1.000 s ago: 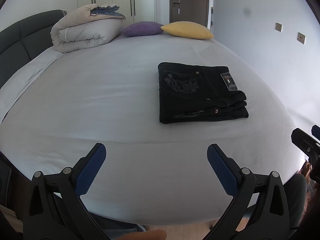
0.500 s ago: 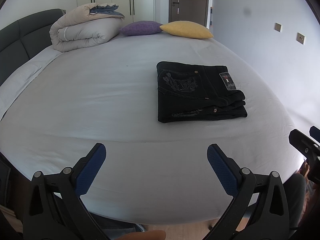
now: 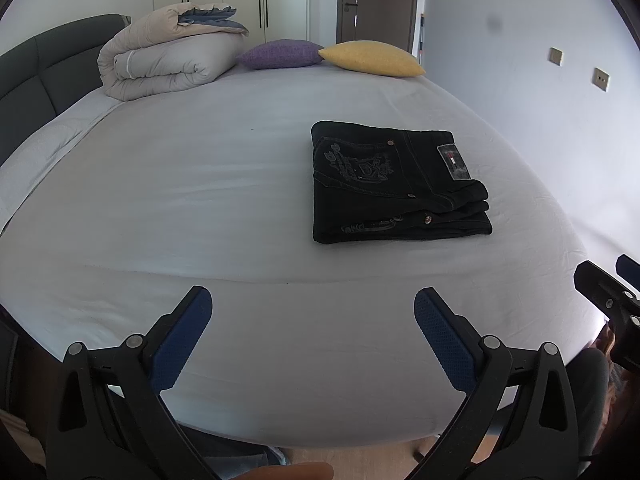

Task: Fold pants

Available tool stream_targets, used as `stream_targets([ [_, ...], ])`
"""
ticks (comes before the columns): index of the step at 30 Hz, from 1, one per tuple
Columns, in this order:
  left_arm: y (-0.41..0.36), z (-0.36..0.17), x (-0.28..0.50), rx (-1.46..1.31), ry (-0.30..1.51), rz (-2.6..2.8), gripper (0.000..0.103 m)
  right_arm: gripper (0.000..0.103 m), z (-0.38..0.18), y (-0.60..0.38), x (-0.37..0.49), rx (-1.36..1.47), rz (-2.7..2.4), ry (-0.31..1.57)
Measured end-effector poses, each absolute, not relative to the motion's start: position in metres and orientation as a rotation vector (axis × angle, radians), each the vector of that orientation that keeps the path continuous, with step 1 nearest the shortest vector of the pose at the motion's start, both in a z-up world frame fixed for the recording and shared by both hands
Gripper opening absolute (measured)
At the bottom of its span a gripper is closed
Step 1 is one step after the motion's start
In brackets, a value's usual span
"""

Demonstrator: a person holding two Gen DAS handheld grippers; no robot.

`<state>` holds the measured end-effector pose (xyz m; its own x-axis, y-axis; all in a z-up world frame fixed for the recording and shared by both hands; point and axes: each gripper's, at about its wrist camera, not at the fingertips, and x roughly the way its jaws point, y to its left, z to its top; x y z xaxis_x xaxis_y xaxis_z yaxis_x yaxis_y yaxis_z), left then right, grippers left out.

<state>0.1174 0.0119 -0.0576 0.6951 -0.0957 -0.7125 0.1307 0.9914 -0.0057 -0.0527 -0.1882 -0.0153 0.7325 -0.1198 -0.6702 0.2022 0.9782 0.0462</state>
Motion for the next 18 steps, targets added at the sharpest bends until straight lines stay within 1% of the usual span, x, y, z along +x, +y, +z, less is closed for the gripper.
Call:
stream_targets([
  [18,0.0124,-0.0577,0.1174,0.046,0.793,-0.127,0.103,0.103,-0.0175,-0.1888,-0.0528,0.116,-0.173,0.736],
])
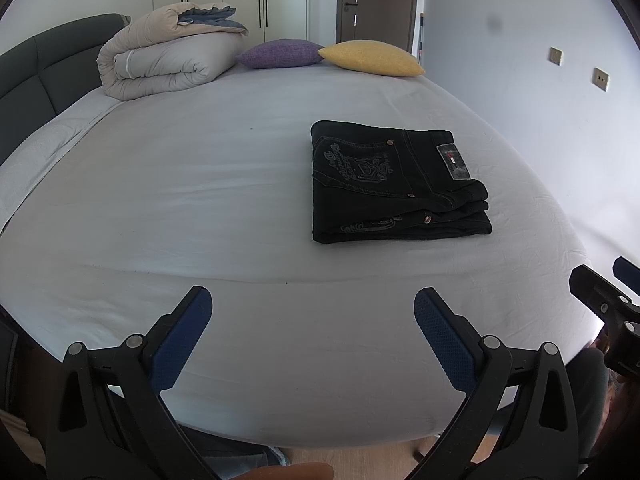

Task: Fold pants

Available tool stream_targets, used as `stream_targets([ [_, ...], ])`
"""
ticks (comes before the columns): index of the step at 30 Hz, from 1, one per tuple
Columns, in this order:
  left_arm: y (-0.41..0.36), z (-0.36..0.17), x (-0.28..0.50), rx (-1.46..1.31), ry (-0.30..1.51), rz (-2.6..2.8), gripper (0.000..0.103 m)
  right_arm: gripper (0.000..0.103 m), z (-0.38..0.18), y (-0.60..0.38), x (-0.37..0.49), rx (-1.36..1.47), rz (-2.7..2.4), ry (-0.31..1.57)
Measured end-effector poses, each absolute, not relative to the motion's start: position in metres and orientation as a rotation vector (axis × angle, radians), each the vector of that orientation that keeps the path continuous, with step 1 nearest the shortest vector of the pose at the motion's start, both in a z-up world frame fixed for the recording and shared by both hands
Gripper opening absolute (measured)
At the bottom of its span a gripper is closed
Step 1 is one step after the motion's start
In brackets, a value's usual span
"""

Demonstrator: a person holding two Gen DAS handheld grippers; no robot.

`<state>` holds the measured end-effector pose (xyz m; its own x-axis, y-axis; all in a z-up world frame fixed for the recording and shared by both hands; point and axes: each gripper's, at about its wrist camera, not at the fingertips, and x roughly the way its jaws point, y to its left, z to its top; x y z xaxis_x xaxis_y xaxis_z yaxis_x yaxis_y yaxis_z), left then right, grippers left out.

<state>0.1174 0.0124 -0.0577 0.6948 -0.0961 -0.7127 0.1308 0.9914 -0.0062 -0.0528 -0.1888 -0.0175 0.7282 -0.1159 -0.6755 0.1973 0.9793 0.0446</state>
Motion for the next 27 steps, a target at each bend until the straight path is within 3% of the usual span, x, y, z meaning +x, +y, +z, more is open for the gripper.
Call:
stream_targets([
  [27,0.0127,-0.0614,0.1156,0.047,0.789,-0.14,0.103,0.103,-0.0199,-0.1895,-0.0541,0.115,-0.167,0.748],
])
